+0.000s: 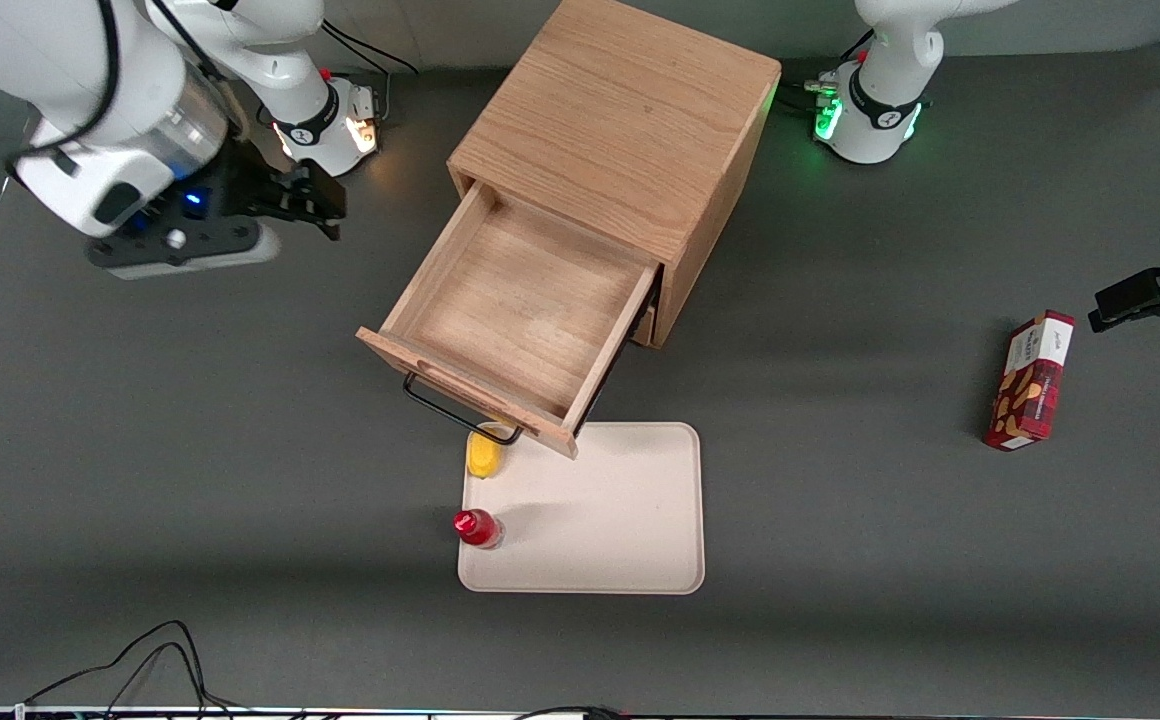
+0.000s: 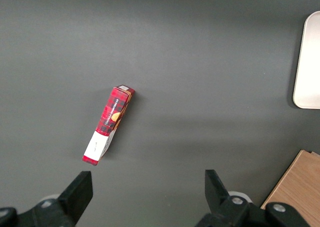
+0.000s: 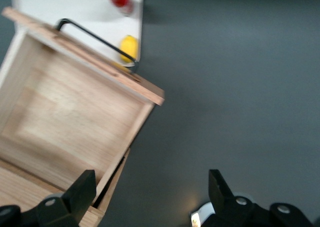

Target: Open upper drawer

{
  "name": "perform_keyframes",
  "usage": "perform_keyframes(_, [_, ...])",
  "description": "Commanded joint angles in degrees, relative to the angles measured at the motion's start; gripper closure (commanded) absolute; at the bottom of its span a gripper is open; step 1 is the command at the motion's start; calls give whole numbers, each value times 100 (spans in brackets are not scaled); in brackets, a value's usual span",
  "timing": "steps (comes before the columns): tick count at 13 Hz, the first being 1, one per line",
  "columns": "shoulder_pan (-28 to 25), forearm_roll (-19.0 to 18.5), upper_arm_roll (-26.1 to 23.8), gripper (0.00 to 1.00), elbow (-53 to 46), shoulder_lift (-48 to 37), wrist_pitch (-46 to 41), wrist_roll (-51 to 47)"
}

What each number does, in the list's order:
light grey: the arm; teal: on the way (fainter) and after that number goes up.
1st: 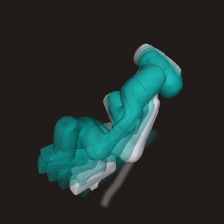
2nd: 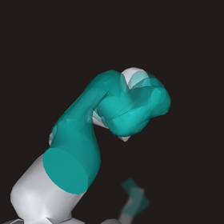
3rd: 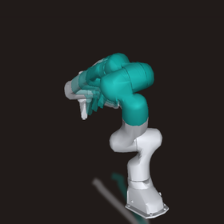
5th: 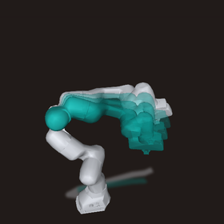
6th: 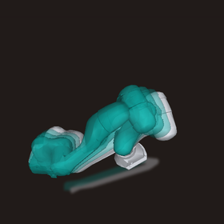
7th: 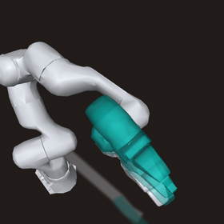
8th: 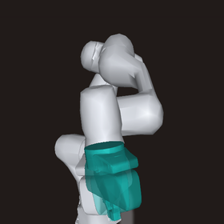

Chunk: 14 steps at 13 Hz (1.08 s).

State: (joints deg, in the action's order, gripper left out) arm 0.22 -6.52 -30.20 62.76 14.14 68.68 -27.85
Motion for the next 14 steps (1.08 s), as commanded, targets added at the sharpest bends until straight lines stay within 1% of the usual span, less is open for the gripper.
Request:
perform_keyframes(1, [320,28,338,0,1112,-946,-170,-187])
perform_keyframes(2, [321,54,522,0,1560,-1279,-14,-108])
perform_keyframes(3, [329,342,837,0,2034,-1604,327,6])
perform_keyframes(4, [312,745,1363,0,2570,-1921,652,408])
perform_keyframes(5, [286,992,1742,0,3193,-2290,1082,907])
perform_keyframes(6, [277,1047,1920,0,3921,-2746,1591,1156])
perform_keyframes(8, [268,1153,2000,0,5005,-3450,2208,1194])
perform_keyframes(9, [268,1153,2009,0,5271,-3645,2402,1194])
perform_keyframes(10, [155,1153,2079,0,5247,-3621,2422,1203])
perform_keyframes(11, [-308,1101,2480,0,5125,-3542,2413,1229])
perform_keyframes(12, [-565,1100,2815,0,5019,-3428,2396,1220])
perform_keyframes(14, [-567,1100,2870,0,4843,-3278,2308,1255])
